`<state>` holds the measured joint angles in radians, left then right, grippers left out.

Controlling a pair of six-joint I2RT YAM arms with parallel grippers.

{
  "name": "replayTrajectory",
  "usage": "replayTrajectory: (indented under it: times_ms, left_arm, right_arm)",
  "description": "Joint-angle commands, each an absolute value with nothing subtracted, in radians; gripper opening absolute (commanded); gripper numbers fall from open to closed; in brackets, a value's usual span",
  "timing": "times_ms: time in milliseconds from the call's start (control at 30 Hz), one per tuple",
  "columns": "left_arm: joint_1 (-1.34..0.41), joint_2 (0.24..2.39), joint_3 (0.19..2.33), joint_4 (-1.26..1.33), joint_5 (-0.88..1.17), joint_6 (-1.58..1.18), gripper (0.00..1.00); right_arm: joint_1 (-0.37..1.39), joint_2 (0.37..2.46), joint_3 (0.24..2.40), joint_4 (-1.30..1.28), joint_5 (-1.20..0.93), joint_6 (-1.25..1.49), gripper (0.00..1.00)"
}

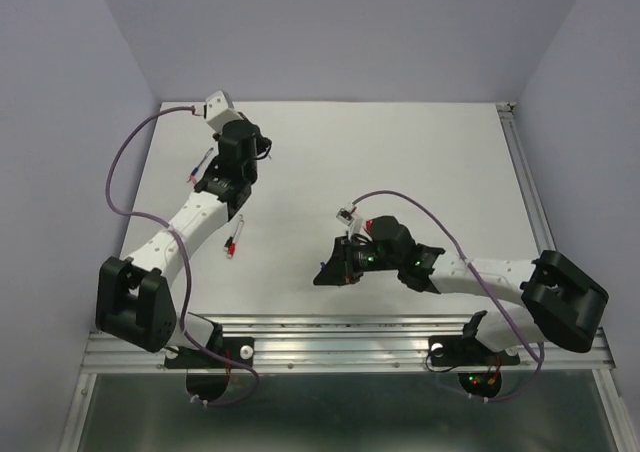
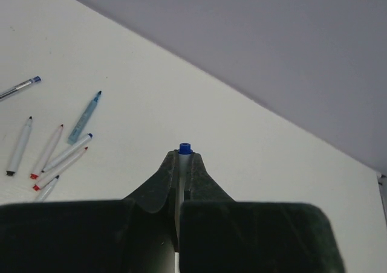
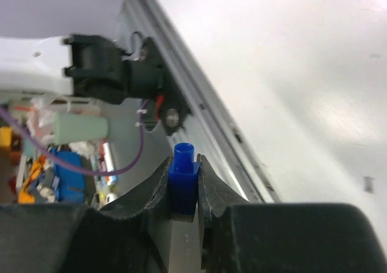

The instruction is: Open the pen caps

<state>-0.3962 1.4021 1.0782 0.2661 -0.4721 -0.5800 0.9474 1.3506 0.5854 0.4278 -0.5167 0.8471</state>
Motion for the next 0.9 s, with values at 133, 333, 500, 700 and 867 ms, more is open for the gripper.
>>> replayTrajectory:
  times_ms: [133,333,500,700,867]
  left_arm:
    - [-0.396,1.201,0.95,0.002,-0.307,-0.474,0.0]
    - [-0.396,1.114,0.805,0.023,-0.212,-0.52,0.0]
    - [-0.396,1.108,0.808,-0.021,-0.265,-0.526,0.0]
    - [-0.396,1.121,0.811,-0.047,-0.32,-0.535,0.0]
    - [-0.396,1.141,0.827,-0.072,-0.363,-0.538,0.0]
  right_arm:
    - [0.844,1.407,0.813,-0.146,0.149,0.661,0.01]
    - [0.827,1.508,0.868,-0.227,0.276,0.632,0.07]
    - [0.813,1.56,0.871,-0.235,0.319,0.641,0.1]
    - [0.811,1.603,0.879,-0.252,0.33,0.635,0.17]
    - [0.811,1.602,0.882,-0.275,0.353,0.638,0.29]
